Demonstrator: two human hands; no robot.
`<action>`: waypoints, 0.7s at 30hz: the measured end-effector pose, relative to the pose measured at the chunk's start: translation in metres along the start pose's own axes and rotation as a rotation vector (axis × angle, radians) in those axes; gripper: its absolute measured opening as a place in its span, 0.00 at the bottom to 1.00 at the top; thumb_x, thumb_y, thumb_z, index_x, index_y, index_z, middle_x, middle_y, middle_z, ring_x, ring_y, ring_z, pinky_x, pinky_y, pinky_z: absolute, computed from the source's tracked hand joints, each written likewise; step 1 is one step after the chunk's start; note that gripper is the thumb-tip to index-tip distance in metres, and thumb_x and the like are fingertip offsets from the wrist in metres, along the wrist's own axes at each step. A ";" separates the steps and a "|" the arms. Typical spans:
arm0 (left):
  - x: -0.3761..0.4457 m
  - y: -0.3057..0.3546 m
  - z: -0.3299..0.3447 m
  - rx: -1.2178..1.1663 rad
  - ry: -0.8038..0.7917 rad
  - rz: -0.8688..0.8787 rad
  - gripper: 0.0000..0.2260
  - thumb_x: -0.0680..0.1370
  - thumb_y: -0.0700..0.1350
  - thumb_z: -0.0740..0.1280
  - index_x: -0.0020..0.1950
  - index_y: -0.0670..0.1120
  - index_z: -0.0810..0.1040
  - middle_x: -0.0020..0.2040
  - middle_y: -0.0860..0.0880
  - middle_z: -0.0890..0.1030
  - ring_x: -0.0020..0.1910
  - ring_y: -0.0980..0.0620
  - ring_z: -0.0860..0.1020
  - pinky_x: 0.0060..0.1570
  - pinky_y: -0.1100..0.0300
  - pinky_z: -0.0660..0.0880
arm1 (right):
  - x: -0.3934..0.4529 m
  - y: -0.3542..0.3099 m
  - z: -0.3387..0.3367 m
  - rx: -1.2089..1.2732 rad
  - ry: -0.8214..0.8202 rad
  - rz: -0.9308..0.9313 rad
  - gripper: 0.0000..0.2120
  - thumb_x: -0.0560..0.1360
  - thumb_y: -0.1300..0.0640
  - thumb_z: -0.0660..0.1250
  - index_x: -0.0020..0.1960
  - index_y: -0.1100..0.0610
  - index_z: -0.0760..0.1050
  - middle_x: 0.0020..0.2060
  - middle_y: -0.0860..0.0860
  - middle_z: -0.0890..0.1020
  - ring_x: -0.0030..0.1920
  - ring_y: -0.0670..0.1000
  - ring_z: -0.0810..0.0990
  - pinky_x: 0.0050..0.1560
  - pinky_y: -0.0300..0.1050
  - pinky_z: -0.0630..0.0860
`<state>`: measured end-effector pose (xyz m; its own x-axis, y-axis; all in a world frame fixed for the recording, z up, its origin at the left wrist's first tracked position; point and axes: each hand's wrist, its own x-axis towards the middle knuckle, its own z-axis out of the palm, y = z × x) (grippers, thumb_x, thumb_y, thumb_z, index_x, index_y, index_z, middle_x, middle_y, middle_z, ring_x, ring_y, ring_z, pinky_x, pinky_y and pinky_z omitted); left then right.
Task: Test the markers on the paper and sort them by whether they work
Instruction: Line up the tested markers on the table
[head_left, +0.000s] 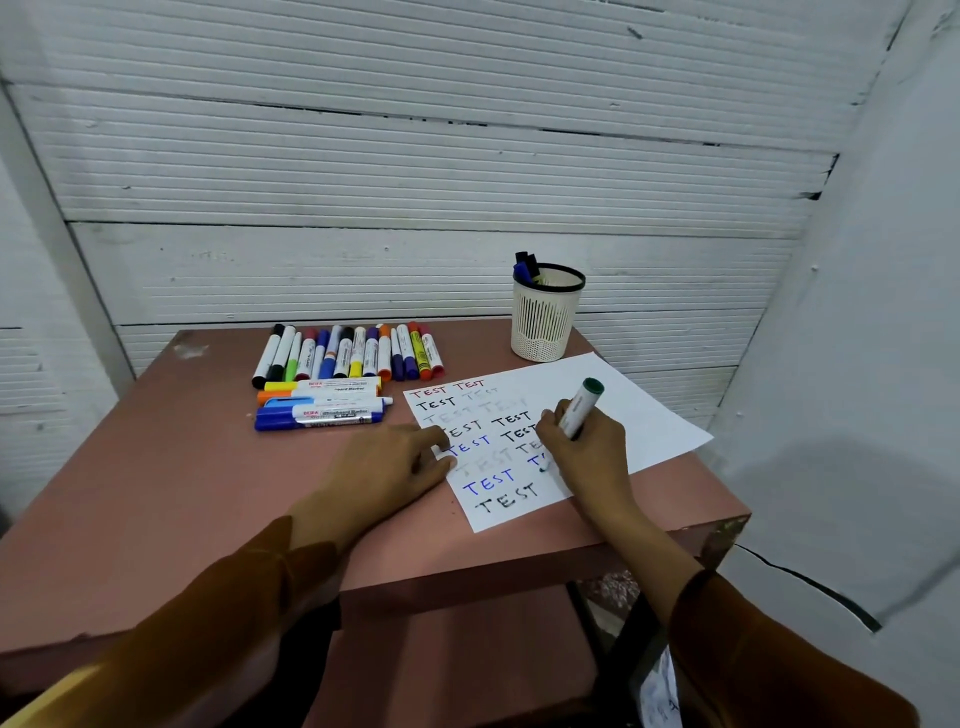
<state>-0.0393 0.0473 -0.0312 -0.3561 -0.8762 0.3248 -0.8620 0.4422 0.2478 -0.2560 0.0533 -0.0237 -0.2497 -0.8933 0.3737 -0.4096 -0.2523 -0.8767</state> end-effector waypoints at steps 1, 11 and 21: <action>0.000 0.000 -0.001 0.003 -0.002 0.003 0.14 0.78 0.58 0.59 0.58 0.55 0.75 0.43 0.54 0.77 0.39 0.57 0.74 0.39 0.59 0.74 | 0.002 0.000 0.000 -0.014 0.029 0.009 0.17 0.73 0.60 0.66 0.29 0.54 0.63 0.25 0.50 0.69 0.27 0.46 0.68 0.31 0.38 0.64; -0.002 0.006 -0.002 -0.087 0.198 -0.056 0.14 0.76 0.36 0.61 0.61 0.43 0.68 0.52 0.46 0.72 0.46 0.52 0.66 0.46 0.59 0.59 | 0.005 -0.006 -0.006 0.215 0.040 0.173 0.18 0.78 0.51 0.61 0.34 0.61 0.73 0.23 0.50 0.76 0.24 0.45 0.72 0.29 0.35 0.69; -0.001 0.000 -0.004 -0.299 0.189 -0.076 0.13 0.77 0.37 0.64 0.60 0.44 0.73 0.57 0.46 0.77 0.53 0.52 0.74 0.54 0.61 0.72 | 0.011 -0.022 0.007 0.496 0.001 0.090 0.17 0.77 0.62 0.64 0.57 0.54 0.57 0.34 0.55 0.77 0.26 0.46 0.73 0.28 0.39 0.70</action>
<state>-0.0372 0.0491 -0.0280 -0.1982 -0.8701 0.4512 -0.7301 0.4382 0.5244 -0.2439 0.0468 -0.0027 -0.2659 -0.9192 0.2905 0.0801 -0.3214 -0.9436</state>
